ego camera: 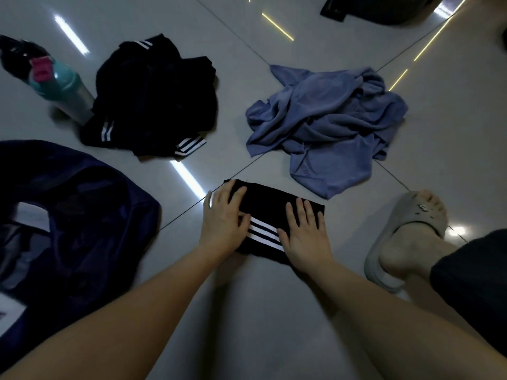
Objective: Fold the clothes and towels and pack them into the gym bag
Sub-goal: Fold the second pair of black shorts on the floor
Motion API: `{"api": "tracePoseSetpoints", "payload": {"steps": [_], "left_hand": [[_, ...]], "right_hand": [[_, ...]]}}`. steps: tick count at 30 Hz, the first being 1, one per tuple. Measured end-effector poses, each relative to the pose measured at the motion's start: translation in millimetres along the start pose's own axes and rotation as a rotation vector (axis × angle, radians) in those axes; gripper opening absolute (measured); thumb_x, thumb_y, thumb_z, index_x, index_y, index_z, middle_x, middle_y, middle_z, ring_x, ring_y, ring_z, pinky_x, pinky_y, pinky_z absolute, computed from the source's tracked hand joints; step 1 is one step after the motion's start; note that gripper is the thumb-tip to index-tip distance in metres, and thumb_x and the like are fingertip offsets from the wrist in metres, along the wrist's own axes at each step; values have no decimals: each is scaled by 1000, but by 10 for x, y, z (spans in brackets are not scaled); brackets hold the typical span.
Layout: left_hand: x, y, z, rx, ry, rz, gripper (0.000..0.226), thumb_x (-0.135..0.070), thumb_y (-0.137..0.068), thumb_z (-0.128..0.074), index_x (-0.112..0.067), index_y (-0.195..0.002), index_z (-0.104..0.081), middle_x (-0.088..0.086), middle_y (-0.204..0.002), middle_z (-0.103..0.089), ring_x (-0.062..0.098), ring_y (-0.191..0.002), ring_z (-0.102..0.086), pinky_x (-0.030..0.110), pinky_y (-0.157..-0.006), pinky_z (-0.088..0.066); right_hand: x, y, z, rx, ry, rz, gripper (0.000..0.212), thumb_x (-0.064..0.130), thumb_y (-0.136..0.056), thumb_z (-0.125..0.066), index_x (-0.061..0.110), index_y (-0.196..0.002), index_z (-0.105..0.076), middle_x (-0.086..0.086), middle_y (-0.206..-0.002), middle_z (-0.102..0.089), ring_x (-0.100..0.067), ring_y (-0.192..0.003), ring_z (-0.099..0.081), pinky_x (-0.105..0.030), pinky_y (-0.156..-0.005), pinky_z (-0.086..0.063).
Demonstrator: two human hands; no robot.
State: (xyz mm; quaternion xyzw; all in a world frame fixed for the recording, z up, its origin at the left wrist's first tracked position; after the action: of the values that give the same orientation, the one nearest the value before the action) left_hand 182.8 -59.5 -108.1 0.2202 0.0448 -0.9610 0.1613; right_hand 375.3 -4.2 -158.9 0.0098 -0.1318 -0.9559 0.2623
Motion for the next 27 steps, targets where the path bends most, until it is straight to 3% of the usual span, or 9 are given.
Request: {"api": "tracePoseSetpoints", "payload": {"steps": [2, 4, 8, 11, 14, 17, 22, 24, 27], "left_hand": [[338, 162, 83, -35, 163, 367, 69, -45, -84, -70, -20, -144, -46, 8, -141, -49, 28, -132, -45, 48, -111, -38], [587, 332, -55, 89, 266, 706, 76, -57, -78, -73, -18, -138, -48, 8, -132, -56, 31, -124, -52, 48, -103, -45], [631, 413, -216, 262, 388, 895, 74, -45, -74, -83, -11, -127, -45, 11, -122, -62, 35, -111, -62, 44, -94, -53], [630, 390, -219, 321, 472, 914, 62, -32, -72, -89, -7, -117, -54, 11, -109, -67, 32, -98, -66, 37, -84, -55], [637, 405, -203, 317, 530, 905, 45, -27, -69, -91, -7, -99, -63, 10, -91, -69, 26, -80, -67, 33, -77, -57], [662, 443, -190, 312, 549, 894, 33, -23, -67, -91, -9, -86, -68, 10, -88, -73, 26, -78, -69, 34, -78, -60], [700, 358, 55, 319, 425, 785, 34, -28, -67, -90, -14, -90, -69, 4, -86, -72, 24, -83, -69, 34, -82, -58], [719, 311, 228, 301, 343, 726, 30, -31, -73, -86, -17, -88, -65, 2, -83, -68, 24, -82, -66, 32, -77, -54], [820, 258, 505, 247, 234, 676, 25, -31, -77, -81, -19, -84, -61, 0, -78, -63, 23, -76, -61, 30, -67, -49]], "right_hand": [[16, 37, -5, 25, 8, -2, 78, 57, -95, -15, 16, -160, -20, -15, -166, -19, -32, -154, -13, -56, -122, -14], [59, 88, -31, 68, 10, 0, 81, 59, -93, -10, 15, -161, -16, -15, -167, -15, -32, -154, -10, -56, -122, -13], [157, 146, -32, 148, 16, 37, 77, 58, -98, -17, 15, -161, -10, -15, -168, -9, -32, -155, -6, -56, -122, -12], [229, 167, 156, 131, 51, 90, 77, 49, -100, -42, 10, -160, -14, -15, -166, -15, -32, -153, -12, -53, -123, -12], [662, 311, 422, -35, 148, 247, 71, 30, -88, -60, 3, -150, -40, -17, -158, -36, -33, -144, -36, -50, -119, -27], [1016, 544, 243, -10, 143, 390, 63, 28, -92, -51, 3, -149, -42, -17, -157, -39, -34, -142, -38, -51, -118, -27], [1028, 645, -67, 280, 105, 403, 82, 53, -100, -36, 12, -161, -1, -10, -169, 1, -27, -155, 1, -48, -125, -7], [1152, 568, -2, 295, 48, 445, 79, 52, -101, -35, 12, -161, -3, -9, -169, 0, -26, -156, 0, -46, -125, -7], [1267, 472, 225, 118, 22, 501, 66, 42, -101, -33, 8, -157, -27, -14, -165, -23, -31, -151, -23, -46, -122, -17]]}}
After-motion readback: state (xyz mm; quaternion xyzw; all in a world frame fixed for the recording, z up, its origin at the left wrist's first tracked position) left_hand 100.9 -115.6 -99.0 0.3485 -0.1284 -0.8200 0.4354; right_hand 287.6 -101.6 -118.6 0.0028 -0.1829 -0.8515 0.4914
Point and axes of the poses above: each hand's wrist, its own y-axis away from the middle knuckle, its own z-axis out of the back of the hand, x = y × z, the point moved 10 cm from there along -y, towards the middle knuckle
